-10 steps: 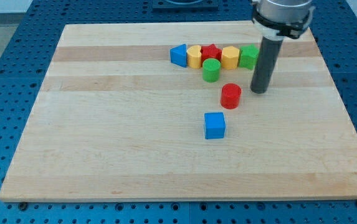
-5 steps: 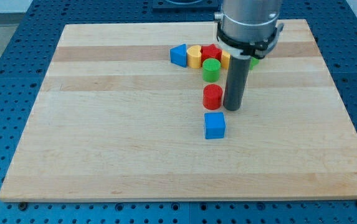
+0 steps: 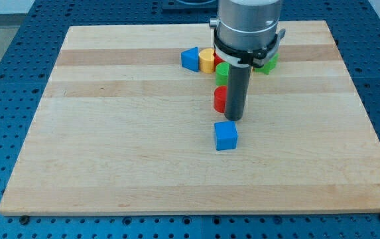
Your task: Slide the red circle towards the group of blocks
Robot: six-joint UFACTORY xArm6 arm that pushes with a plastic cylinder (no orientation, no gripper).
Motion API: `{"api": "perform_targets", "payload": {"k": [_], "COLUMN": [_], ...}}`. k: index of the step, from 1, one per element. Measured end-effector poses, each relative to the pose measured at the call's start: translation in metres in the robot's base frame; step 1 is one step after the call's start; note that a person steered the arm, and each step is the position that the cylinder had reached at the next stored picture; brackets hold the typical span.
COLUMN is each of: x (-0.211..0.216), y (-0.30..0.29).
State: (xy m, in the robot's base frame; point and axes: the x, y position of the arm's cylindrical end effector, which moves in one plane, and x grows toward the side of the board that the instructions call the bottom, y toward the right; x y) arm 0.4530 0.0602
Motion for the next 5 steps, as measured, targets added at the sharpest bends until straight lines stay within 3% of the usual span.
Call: {"api": "perform_targets", "payload": {"k": [3, 5], "x": [0.007, -0.012], "y": [-0.033, -0.033]}}
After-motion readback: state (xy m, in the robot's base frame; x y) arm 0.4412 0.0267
